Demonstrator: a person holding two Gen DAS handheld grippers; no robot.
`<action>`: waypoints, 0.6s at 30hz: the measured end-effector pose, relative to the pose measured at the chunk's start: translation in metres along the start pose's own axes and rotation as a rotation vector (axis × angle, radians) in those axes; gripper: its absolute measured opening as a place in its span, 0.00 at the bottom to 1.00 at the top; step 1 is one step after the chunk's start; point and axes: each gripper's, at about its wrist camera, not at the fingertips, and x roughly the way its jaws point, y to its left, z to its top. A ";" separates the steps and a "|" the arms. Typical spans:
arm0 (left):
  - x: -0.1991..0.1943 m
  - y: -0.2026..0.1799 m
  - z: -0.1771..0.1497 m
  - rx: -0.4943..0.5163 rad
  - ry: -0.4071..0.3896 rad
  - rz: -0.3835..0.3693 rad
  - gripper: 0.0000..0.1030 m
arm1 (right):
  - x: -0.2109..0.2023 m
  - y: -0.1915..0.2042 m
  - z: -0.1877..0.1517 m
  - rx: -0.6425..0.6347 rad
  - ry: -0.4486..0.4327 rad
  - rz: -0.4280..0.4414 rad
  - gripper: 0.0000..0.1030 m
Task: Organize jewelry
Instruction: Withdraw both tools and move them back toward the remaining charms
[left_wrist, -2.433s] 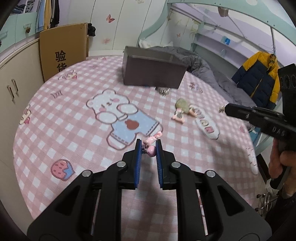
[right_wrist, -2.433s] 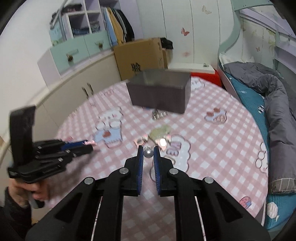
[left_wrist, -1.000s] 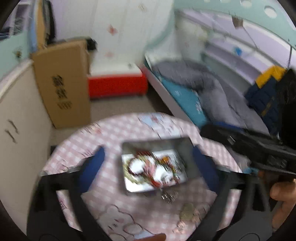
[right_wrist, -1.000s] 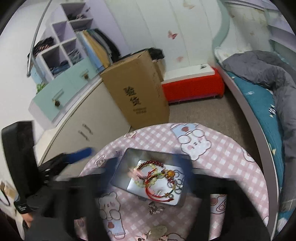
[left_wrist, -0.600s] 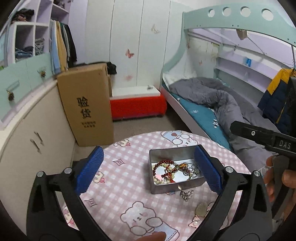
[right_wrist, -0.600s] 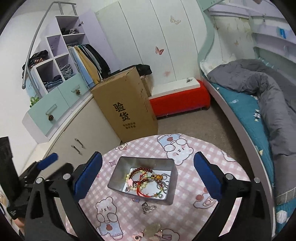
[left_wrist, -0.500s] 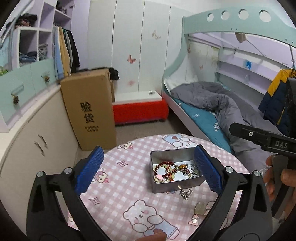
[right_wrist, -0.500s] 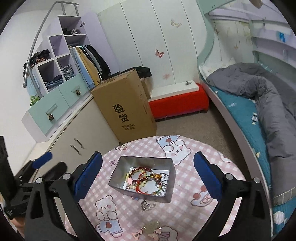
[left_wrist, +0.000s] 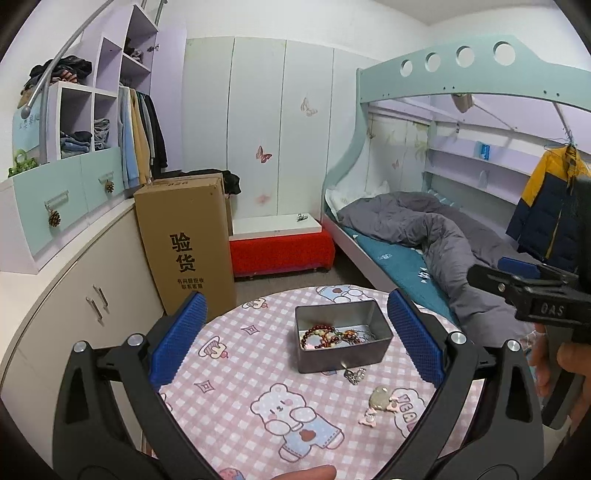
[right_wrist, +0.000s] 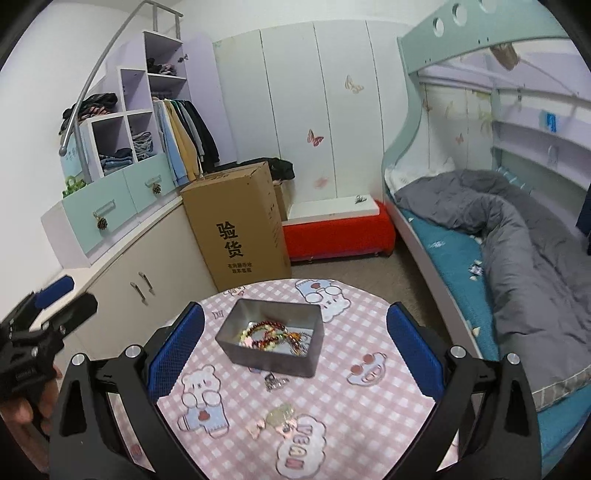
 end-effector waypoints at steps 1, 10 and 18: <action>-0.003 0.000 -0.002 -0.002 -0.005 -0.003 0.93 | -0.005 0.003 -0.003 -0.007 -0.007 -0.003 0.92; -0.035 -0.003 -0.030 -0.010 -0.023 -0.002 0.93 | -0.049 0.006 -0.043 -0.006 -0.060 -0.023 0.92; -0.048 0.002 -0.061 -0.039 -0.001 0.009 0.94 | -0.071 0.004 -0.081 0.012 -0.061 -0.062 0.92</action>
